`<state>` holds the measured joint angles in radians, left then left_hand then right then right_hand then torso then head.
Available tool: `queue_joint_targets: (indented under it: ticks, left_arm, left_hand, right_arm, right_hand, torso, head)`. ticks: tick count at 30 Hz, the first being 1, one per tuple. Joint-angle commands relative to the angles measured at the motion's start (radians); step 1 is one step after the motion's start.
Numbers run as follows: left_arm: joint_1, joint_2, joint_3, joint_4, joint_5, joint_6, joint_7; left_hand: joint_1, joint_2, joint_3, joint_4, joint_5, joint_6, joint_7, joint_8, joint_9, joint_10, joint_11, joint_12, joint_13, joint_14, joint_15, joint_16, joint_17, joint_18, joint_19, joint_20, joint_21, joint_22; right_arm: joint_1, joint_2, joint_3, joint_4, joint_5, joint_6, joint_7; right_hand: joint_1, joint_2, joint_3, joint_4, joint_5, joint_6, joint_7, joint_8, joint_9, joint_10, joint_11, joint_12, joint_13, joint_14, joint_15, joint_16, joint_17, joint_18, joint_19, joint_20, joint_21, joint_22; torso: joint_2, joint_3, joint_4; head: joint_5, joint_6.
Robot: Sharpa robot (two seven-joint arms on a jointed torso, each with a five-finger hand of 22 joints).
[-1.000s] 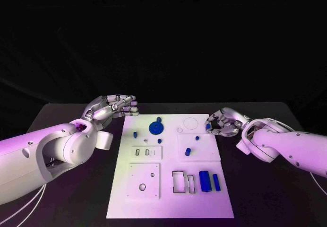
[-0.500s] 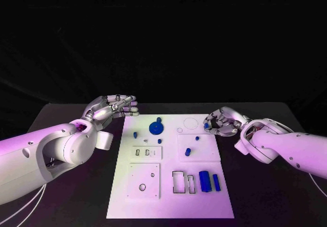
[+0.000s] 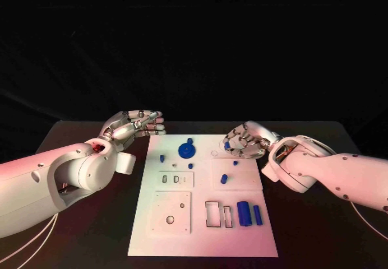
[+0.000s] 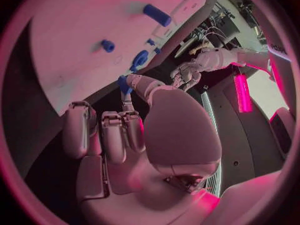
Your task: Assemble the parts on the task board
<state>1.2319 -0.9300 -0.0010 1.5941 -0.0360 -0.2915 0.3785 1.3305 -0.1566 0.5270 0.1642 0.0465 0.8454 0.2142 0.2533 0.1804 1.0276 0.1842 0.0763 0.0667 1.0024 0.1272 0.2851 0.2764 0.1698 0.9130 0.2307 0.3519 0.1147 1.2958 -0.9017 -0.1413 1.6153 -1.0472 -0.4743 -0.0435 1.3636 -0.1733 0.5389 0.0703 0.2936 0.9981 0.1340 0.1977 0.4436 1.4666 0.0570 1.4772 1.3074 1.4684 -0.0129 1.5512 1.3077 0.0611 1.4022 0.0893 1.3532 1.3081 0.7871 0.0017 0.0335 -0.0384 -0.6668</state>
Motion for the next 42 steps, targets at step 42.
queue_joint_targets:
  ticks: [42]
  left_arm:
    - [0.001,0.037,-0.001,-0.068,-0.009,0.028,-0.002]
  left_hand:
    - [0.002,0.009,-0.007,-0.001,0.005,-0.008,0.034,-0.007,0.003,0.000,0.003,-0.007,0.001,-0.002,0.008,-0.008,0.006,0.013,-0.001,0.006,-0.006,-0.003]
  right_arm:
    - [-0.136,0.318,-0.011,-0.017,-0.319,0.002,-0.269]
  right_hand:
    - [-0.014,0.008,0.016,-0.003,0.004,0.002,-0.002,0.009,0.010,0.024,-0.008,-0.004,0.153,0.091,-0.007,0.004,0.216,0.006,0.003,-0.002,-0.001,0.025]
  torso:
    - [-0.024,-0.0144,0.0007]
  head:
    - [0.074,-0.049]
